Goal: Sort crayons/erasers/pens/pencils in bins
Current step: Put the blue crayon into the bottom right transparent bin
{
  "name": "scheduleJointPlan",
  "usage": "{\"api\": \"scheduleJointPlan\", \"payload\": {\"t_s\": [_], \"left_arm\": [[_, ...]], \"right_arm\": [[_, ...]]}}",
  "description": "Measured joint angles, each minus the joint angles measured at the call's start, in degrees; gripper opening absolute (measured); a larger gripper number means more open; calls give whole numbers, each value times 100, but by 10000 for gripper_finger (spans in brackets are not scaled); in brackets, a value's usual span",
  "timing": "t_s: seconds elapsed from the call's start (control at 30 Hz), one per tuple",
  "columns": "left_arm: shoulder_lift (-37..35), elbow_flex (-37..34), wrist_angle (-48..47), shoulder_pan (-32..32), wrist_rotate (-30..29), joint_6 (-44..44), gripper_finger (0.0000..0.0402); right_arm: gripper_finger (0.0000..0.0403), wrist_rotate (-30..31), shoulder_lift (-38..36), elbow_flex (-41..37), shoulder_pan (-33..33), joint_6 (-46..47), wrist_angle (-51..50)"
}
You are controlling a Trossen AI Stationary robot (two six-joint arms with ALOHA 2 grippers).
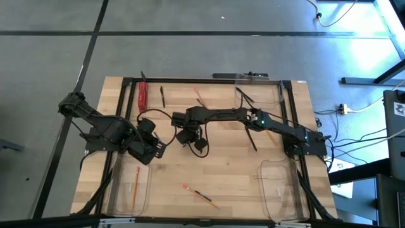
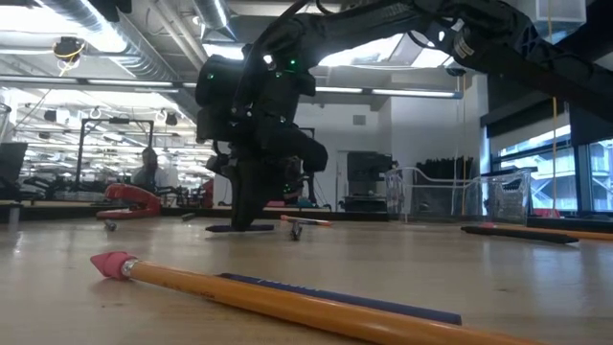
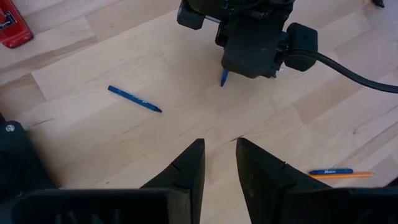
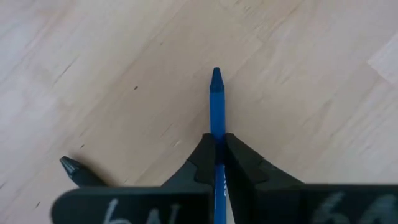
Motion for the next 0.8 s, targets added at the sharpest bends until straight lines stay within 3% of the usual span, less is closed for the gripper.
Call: {"api": "scheduleJointPlan", "payload": {"t_s": [0.37,0.8], "left_arm": [[0,-2,-4,2,-43,0,85],[0,-2,-27,1,-185,4,85]], "right_arm": [[20,-208,-289,9,-48,284,-139],[21,-439,-1066,9,-304,732,-1016]]}}
